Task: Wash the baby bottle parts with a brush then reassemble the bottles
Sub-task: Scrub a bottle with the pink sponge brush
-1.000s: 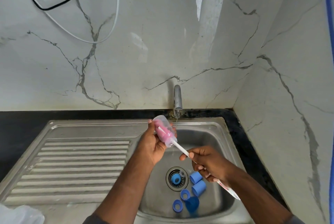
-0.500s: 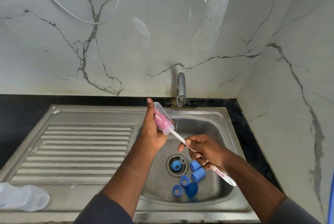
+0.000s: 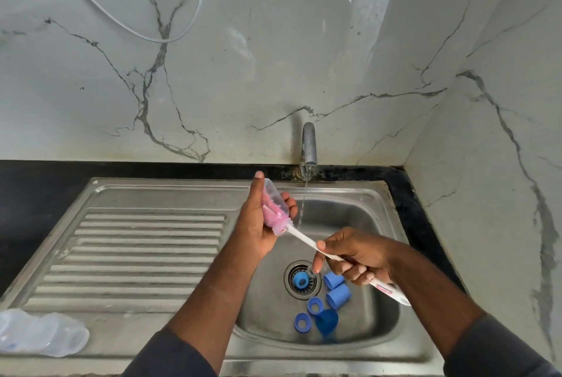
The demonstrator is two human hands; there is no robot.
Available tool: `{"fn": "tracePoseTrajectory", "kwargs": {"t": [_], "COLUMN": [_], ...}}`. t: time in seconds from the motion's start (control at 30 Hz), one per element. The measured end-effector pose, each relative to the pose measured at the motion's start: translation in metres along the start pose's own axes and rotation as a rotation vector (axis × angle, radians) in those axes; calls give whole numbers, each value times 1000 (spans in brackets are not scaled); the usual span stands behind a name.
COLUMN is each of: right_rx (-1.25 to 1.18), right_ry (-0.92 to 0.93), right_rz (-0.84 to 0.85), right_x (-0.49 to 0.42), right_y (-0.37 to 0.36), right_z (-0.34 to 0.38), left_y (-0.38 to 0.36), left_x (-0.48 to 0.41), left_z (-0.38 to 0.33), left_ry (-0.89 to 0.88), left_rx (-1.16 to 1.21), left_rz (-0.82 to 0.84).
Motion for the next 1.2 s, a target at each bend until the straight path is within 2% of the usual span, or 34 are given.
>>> {"fn": "tracePoseTrajectory", "kwargs": {"t": [0.13, 0.23, 0.27, 0.33, 0.37, 0.43, 0.47, 0.5, 0.6, 0.67, 0.7, 0.8, 0.9, 0.97, 1.03, 1.13, 1.2], "right_rx": [362, 861, 917, 735, 517, 67, -50, -82, -45, -10, 98, 786, 1103, 1341, 1523, 1394, 1181], "right_ry": [0, -70, -58, -3, 40, 91, 121, 153, 270, 329, 359, 472, 611, 562, 486, 383, 346], "right_rz": [-438, -859, -948, -935, -843, -554, -467, -453, -599, -690, -780, -1119, -1129, -1154, -1217, -1297, -1276], "right_x": [-3, -4, -6, -15, -18, -22, -18, -13, -3, 1, 5, 26, 38, 40, 41, 42, 38], "right_y": [1, -11, -17, -24, -24, -33, -37, -38, -33, -30, -27, -15, -14, -20, -32, -32, -25], "right_z": [22, 33, 32, 26, 23, 21, 25, 29, 37, 37, 36, 43, 55, 61, 66, 70, 64], "left_y": [20, 16, 13, 4, -1, -4, -2, -1, 0, -10, -17, -25, -23, -23, -21, -18, -24], "left_x": [-6, -6, -6, -7, -8, -7, -6, -5, 2, 5, 8, 8, 13, 18, 20, 22, 23], "left_z": [-8, -11, -14, -21, -24, -32, -33, -33, -28, -29, -31, -38, -44, -43, -39, -37, -38], "left_ry": [-201, -271, -290, -304, -309, -323, -319, -296, -221, -201, -183, -141, -163, -195, -198, -192, -184], "left_rx": [-196, -126, -94, -41, -41, -75, -80, -67, 9, 14, 1, -33, -108, -192, -252, -221, -157], "left_rz": [-323, -306, -261, -144, -72, 12, 23, 21, -38, -2, 24, 52, 60, 57, -30, -74, 55]}}
Point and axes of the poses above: each hand's wrist, its own x-axis away from the middle knuckle, its own y-axis out of the back of the hand, z = x × y, the point moved 6 cm from there along -x, towards the middle knuckle, and after that the axes turned 6 degrees about x, right-handed, at the moved point
